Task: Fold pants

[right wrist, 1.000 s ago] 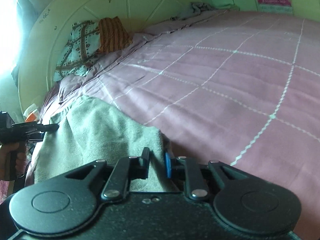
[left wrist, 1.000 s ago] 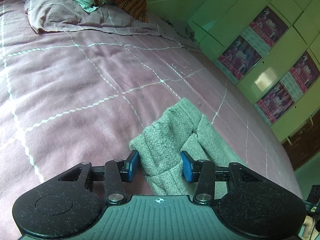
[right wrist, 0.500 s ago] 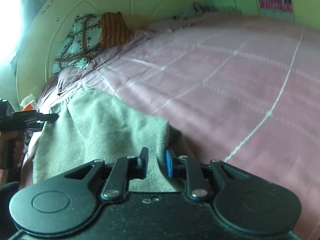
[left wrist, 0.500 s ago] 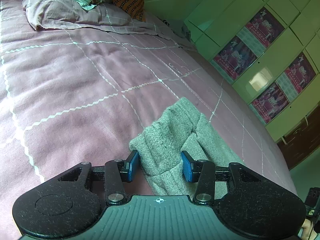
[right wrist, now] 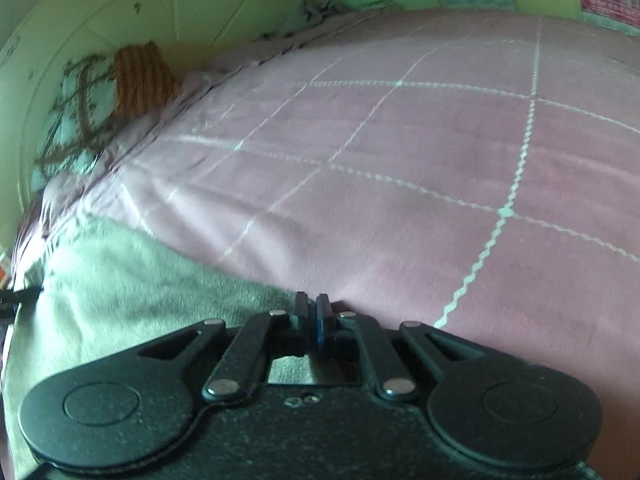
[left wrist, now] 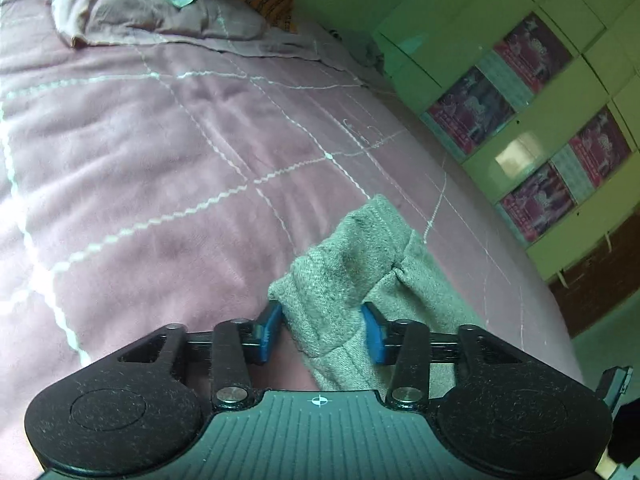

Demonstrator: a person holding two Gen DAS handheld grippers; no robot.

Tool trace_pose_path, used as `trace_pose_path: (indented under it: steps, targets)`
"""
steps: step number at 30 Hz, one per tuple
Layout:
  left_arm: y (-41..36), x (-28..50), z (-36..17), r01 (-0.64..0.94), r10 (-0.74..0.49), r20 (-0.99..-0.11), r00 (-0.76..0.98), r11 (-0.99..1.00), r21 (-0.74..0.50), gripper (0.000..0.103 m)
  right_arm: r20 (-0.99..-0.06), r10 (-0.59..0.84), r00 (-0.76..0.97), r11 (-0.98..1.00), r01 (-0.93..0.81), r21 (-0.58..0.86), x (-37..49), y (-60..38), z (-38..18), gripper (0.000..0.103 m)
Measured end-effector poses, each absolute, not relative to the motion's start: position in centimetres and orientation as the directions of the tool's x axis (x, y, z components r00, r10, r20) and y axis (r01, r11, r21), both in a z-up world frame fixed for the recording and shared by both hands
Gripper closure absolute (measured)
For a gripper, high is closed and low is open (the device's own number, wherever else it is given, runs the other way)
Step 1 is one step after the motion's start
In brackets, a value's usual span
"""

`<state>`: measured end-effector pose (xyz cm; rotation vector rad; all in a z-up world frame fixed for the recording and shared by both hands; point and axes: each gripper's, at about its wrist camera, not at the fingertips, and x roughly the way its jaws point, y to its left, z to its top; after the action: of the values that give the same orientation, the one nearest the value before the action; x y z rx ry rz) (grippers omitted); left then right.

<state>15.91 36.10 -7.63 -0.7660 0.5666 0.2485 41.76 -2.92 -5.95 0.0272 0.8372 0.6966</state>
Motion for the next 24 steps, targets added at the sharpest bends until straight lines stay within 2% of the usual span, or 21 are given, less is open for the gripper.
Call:
trace_pose_path:
  steps: [1,2,3,6,8,12,15,17,21,24]
  targets:
    - [36.1,15.6,-7.3,-0.411,0.013,-0.572,0.820,0.710,-0.572,0.045,-0.674,0.548,0.495,0.797,-0.552,0.243,41.4,-2.8,-5.7,0.096]
    - [36.1,14.9,-7.0,-0.414,0.023,-0.571,0.820,0.713,-0.565,0.040,-0.677,0.512,0.529,0.818,-0.540,0.197,41.0,-3.0,-5.4,0.089]
    - [36.0,14.0,-6.6,-0.419,0.042,-0.564,0.824,0.716,-0.559,0.039,-0.673,0.483,0.560,0.836,-0.523,0.164,40.6,-3.4,-5.1,0.087]
    - [34.5,11.9,-3.9,-0.421,0.123,-0.530,0.839,0.763,-0.490,0.039,-0.615,0.508,0.604,0.842,-0.499,0.205,38.2,-6.5,-3.2,0.087]
    - [31.9,12.2,-2.3,-0.333,0.080,-0.496,0.865,0.830,-0.447,0.039,-0.588,0.532,0.610,0.826,-0.526,0.203,35.5,-7.7,-1.9,0.087]
    - [25.4,16.4,-2.2,-0.170,-0.024,-0.546,0.837,0.938,-0.302,0.038,-0.587,0.582,0.563,0.787,-0.573,0.230,30.6,-6.9,-1.4,0.082]
    - [23.5,18.7,-4.8,-0.177,-0.034,-0.629,0.776,0.946,-0.270,0.038,-0.632,0.565,0.530,0.790,-0.567,0.231,28.7,-5.2,-3.4,0.073]
    - [23.5,18.2,-5.1,-0.160,-0.031,-0.616,0.787,0.954,-0.252,0.038,-0.682,0.513,0.521,0.819,-0.534,0.209,28.4,-5.4,-4.9,0.077]
    - [23.9,17.2,-4.6,-0.144,-0.037,-0.621,0.783,0.960,-0.239,0.038,-0.676,0.404,0.616,0.900,-0.401,0.173,27.4,-11.7,-4.4,0.077]
    - [24.0,16.9,-4.5,-0.144,-0.032,-0.624,0.781,0.963,-0.228,0.038,-0.679,0.330,0.655,0.942,-0.271,0.197,26.1,-19.0,-4.4,0.078]
